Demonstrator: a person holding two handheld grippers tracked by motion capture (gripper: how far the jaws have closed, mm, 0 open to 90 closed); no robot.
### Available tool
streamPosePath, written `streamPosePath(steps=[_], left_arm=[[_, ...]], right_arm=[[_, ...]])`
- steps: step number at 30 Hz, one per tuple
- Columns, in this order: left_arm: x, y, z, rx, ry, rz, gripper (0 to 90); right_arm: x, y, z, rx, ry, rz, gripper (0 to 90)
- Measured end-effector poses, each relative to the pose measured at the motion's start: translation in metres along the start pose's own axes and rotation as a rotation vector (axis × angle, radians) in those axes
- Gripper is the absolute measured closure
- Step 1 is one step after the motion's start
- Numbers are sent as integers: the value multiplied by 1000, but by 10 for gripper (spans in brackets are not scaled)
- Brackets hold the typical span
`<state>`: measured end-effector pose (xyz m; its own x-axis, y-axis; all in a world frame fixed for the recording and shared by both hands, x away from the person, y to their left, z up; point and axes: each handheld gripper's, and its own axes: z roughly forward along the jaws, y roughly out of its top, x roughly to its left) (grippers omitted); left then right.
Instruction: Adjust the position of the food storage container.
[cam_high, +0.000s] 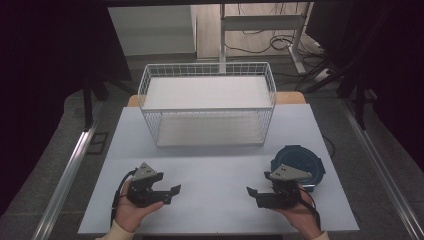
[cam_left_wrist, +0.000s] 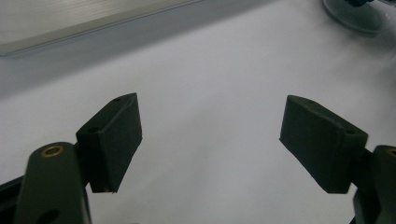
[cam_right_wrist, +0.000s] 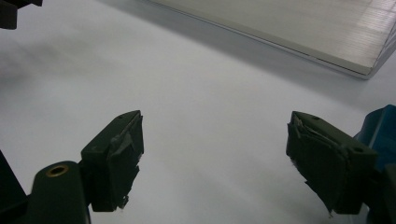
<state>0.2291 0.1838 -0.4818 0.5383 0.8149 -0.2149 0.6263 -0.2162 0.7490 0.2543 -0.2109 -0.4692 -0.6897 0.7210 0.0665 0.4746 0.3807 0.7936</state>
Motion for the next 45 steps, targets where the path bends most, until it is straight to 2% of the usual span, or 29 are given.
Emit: streamPosePath(steps=[18,25,29,37,38,45], left_arm=[[-2,2,0,3,-14,20,213],[-3,4,1,9,-23,10,215],[-3,7,-2,4,-32,7,215],[1,7,-6,-8,-29,2,216],[1,7,-6,-8,-29,-2,216],[1,7,-6,-4,-24,0,216]], right_arm=[[0,4,-5,-7,-1,-6,201],[-2,7,-9,-14,1,-15,201],[-9,19,-11,-1,5,20,199],[-18,39,-16,8,-28,23,219],[-23,43,-18,3,-27,32,221],[-40,47,-26,3,-69,57,252]])
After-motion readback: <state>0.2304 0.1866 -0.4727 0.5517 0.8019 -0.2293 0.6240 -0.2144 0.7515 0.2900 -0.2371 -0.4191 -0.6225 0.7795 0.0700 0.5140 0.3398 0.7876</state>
